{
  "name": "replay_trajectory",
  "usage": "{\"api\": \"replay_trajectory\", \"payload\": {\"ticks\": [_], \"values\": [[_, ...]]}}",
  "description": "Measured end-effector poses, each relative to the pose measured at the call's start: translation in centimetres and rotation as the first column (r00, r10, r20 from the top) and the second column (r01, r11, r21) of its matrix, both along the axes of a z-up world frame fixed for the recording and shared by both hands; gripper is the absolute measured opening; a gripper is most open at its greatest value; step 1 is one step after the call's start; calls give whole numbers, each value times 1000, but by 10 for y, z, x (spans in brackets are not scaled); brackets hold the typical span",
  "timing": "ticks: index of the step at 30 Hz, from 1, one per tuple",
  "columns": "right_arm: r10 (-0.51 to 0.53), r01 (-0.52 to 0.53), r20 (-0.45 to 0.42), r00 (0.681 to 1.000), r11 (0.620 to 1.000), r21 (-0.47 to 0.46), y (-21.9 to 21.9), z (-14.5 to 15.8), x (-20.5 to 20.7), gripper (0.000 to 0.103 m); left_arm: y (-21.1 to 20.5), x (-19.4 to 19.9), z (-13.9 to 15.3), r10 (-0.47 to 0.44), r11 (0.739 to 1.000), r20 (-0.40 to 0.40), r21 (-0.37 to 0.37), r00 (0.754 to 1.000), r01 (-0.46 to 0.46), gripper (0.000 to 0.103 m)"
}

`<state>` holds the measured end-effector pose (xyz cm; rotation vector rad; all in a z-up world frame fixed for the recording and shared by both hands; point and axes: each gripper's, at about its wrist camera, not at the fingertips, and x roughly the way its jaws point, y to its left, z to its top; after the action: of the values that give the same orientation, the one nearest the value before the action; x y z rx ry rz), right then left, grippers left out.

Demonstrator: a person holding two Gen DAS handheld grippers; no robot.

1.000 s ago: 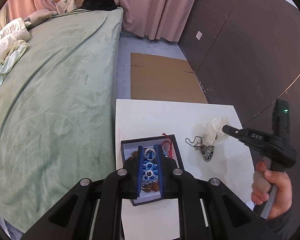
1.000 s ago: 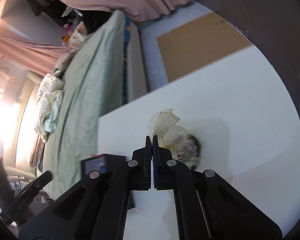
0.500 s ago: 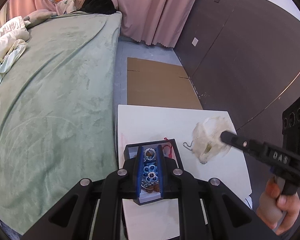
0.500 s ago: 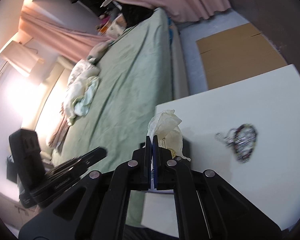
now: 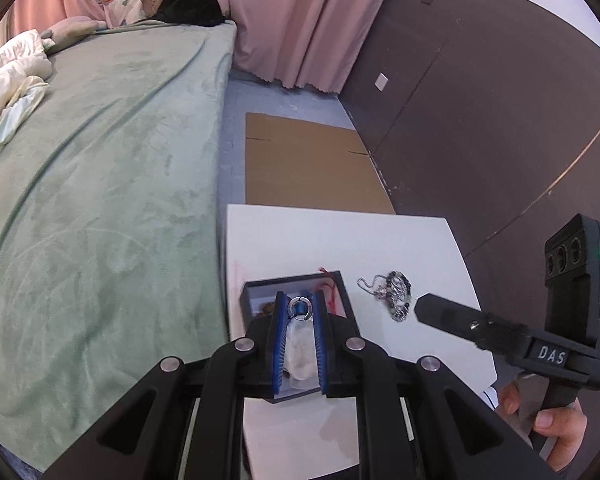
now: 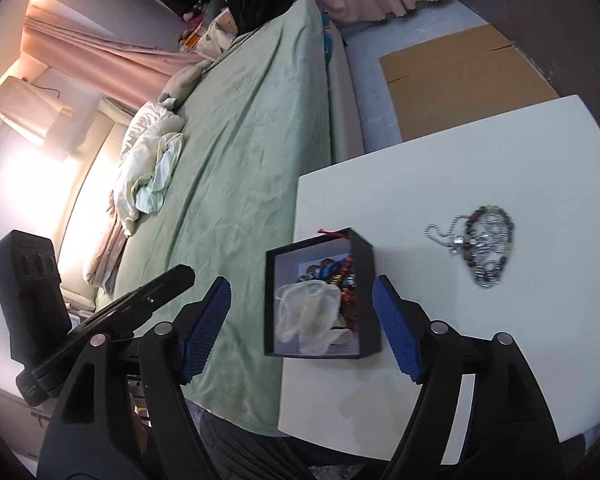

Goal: Organize jewelry
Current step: 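Move the left gripper to the dark beaded bracelet and close on it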

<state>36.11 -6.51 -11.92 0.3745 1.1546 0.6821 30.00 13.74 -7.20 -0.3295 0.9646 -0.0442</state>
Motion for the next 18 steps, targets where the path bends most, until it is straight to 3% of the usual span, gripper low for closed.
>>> {"api": "replay_trajectory", "payload": {"ticks": [8, 9, 10, 12, 18], "values": [[-55, 55, 14, 998, 998, -18, -31, -3, -1, 76, -32, 10, -13, -65, 998, -33, -11, 997, 65, 13], [-62, 62, 9, 998, 998, -18, -36, -5, -1, 76, -34, 11, -15, -68, 998, -42, -10, 997, 68, 24], [-70, 70, 3, 998, 997, -17, -41, -7, -2, 76, -36, 12, -18, -65, 998, -53, -6, 996, 65, 50], [-80, 80, -4, 997, 997, -15, -50, -11, -3, 76, -38, 11, -18, -46, 999, -37, 11, 998, 46, 71], [-127, 127, -28, 992, 992, -2, -82, -20, -3, 76, -44, 12, -21, -42, 999, -42, 9, 998, 42, 71]]}}
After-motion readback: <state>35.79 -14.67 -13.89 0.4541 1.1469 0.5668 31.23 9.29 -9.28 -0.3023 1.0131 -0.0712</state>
